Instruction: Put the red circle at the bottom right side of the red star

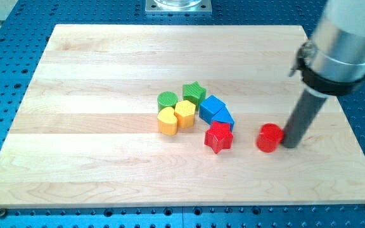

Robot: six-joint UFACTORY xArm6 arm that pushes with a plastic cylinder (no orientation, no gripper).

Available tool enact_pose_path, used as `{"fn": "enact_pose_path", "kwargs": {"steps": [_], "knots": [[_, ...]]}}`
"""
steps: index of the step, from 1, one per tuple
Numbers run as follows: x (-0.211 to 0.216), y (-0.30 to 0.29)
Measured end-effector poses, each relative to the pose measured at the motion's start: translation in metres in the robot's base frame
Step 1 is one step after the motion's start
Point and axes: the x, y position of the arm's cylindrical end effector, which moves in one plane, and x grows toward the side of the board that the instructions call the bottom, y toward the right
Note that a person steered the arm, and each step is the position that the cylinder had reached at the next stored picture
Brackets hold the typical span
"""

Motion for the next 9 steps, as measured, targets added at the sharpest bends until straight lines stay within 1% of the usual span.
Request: {"fn": "enact_pose_path", "kwargs": {"steps": [1,2,3,4,5,6,7,8,9], "knots": [[0.003,-0.02],[-0.022,-0.005],[-0.062,-0.003],[-0.056,-0.03],[-0.013,-0.023],[-0.001,0.002],[-0.003,0.002],[-0.051,-0.005],[-0.045,-0.031]]}}
